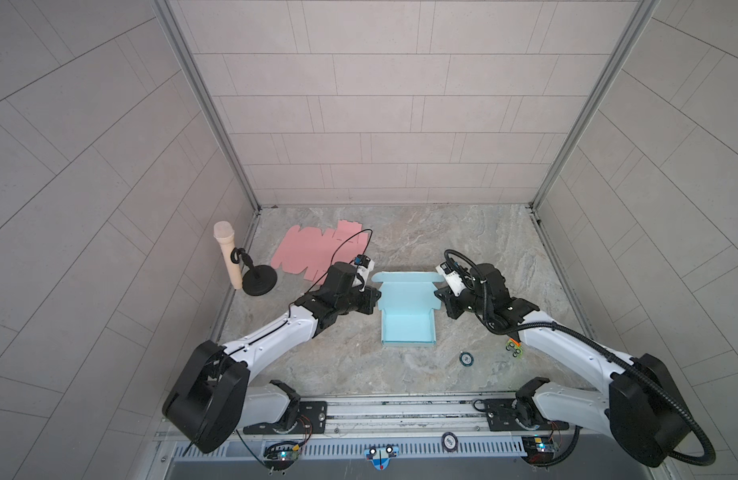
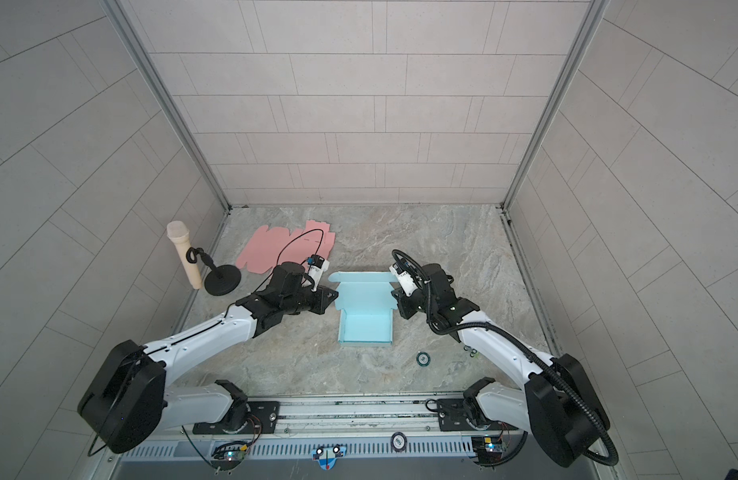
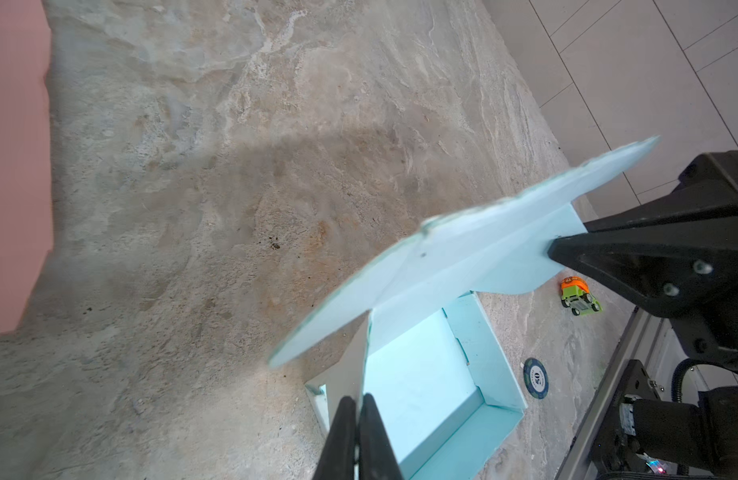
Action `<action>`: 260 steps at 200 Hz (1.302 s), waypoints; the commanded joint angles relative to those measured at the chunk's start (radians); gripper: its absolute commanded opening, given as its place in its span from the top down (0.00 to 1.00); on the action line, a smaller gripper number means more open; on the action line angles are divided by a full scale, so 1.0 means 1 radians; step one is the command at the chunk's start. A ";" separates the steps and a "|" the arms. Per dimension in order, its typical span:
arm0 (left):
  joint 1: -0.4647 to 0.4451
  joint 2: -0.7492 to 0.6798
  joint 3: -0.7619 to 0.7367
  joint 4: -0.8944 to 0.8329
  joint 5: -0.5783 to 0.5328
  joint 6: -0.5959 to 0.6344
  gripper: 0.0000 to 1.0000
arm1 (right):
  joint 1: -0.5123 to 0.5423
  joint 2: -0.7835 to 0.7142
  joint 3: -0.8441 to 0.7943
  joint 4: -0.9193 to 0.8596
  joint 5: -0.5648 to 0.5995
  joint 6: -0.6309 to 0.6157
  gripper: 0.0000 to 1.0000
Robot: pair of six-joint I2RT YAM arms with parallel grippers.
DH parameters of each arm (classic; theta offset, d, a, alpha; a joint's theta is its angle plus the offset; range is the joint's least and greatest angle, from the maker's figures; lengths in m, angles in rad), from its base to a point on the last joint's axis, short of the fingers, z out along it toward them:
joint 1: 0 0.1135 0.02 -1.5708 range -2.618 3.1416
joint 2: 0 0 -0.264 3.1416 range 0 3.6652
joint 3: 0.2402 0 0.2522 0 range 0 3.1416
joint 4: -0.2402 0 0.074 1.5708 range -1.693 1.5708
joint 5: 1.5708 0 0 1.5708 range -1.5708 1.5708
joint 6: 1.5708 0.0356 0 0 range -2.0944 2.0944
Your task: Fold the paper box
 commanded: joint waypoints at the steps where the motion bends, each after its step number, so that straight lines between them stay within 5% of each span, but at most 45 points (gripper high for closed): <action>1: -0.027 -0.027 0.038 -0.035 -0.070 -0.002 0.95 | -0.002 -0.013 0.025 0.002 0.039 0.007 1.00; 72: -0.059 -0.010 0.080 0.026 -0.189 -0.064 0.96 | 0.044 -0.027 0.029 0.047 0.201 0.115 0.92; 186: -0.074 0.062 0.068 0.181 -0.239 -0.086 0.97 | 0.238 0.134 0.170 -0.015 0.678 0.215 0.87; 260: -0.074 0.097 0.019 0.316 -0.195 -0.086 0.96 | 0.269 0.223 0.162 0.058 0.725 0.256 0.88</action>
